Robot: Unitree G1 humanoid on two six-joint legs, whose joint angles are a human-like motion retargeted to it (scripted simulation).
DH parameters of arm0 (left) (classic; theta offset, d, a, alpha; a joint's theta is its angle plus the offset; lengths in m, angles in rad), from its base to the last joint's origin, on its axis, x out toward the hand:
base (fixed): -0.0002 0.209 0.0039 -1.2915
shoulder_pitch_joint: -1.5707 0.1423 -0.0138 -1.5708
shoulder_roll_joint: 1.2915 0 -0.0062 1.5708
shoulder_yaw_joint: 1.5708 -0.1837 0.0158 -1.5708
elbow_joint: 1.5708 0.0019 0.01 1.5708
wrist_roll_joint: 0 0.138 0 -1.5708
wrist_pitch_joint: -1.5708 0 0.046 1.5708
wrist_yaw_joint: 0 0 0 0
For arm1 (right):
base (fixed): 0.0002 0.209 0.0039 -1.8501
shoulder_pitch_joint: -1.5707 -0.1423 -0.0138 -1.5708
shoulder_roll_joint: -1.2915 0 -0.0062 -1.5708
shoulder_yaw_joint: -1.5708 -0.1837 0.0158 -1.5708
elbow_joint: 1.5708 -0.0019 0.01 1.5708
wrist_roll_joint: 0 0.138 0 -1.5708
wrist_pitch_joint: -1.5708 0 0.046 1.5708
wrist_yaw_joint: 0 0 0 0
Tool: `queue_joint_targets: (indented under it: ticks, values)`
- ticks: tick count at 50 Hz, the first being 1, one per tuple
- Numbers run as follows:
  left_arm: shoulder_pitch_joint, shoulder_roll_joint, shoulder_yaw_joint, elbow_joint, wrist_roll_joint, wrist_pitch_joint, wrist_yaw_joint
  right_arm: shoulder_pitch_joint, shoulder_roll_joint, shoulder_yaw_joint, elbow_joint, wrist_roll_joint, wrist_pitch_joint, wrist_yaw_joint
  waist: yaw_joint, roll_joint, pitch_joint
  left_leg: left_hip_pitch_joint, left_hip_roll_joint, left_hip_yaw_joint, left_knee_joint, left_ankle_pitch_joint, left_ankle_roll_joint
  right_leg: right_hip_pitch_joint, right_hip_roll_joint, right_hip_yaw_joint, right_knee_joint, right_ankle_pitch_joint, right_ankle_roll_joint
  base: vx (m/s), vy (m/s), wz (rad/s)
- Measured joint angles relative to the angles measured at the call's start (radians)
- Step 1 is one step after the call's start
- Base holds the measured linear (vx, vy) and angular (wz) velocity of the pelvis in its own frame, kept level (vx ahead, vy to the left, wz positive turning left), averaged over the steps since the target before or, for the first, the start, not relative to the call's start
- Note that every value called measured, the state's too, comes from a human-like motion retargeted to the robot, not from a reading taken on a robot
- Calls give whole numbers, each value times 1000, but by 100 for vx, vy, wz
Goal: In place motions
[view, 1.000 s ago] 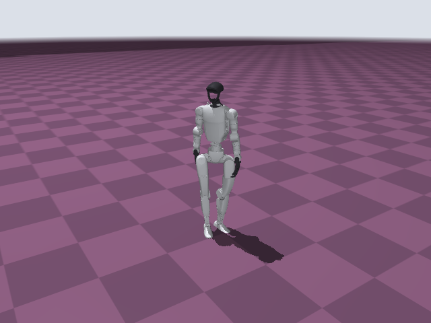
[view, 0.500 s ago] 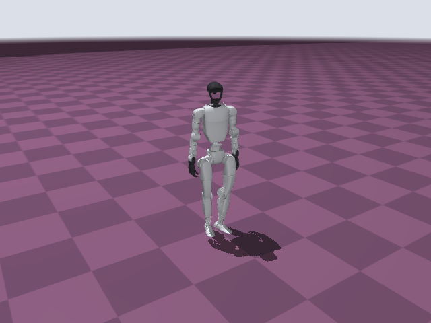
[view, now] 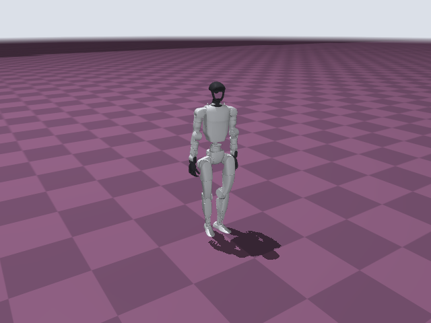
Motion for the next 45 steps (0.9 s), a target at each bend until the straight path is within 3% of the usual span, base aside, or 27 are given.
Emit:
queue_joint_targets:
  ticks: [8, 16, 26, 35, 45]
  values:
    - [3, -11, -6, -20, -33, 0, -12, -19, -1, -15, 4, -7, 10, 5, -116, 24, 0, 21, 42, 117, -8, -33, -8, -55, 34, 137, 9, 48, -2, -14, -15, -107]
    - [39, -11, -1, -18, -20, 4, -10, -92, 2, -2, -31, -11, 12, 22, -365, 66, 56, 51, 104, 258, -25, -61, -23, -117, 105, 298, 16, 115, 10, -34, -12, -145]
    - [67, -29, 60, -10, -14, 12, -5, -171, 22, 43, -26, 21, 22, 5, -632, 138, 93, 62, 164, 592, -60, -105, -76, -241, 244, 576, 9, 227, 54, -36, 8, -181]
    - [7, -15, 16, -46, 17, 13, 2, -185, 28, 19, 48, 77, 40, -37, -706, 203, 125, 18, 165, 720, -73, -137, -100, -332, 288, 630, -1, 267, 118, -17, 11, -129]
    - [-57, -31, -44, -47, 30, 2, -7, -130, 26, -20, 118, 85, 47, -44, -716, 216, 150, 7, 177, 696, -72, -131, -101, -335, 299, 617, 2, 261, 88, 0, -1, 13]
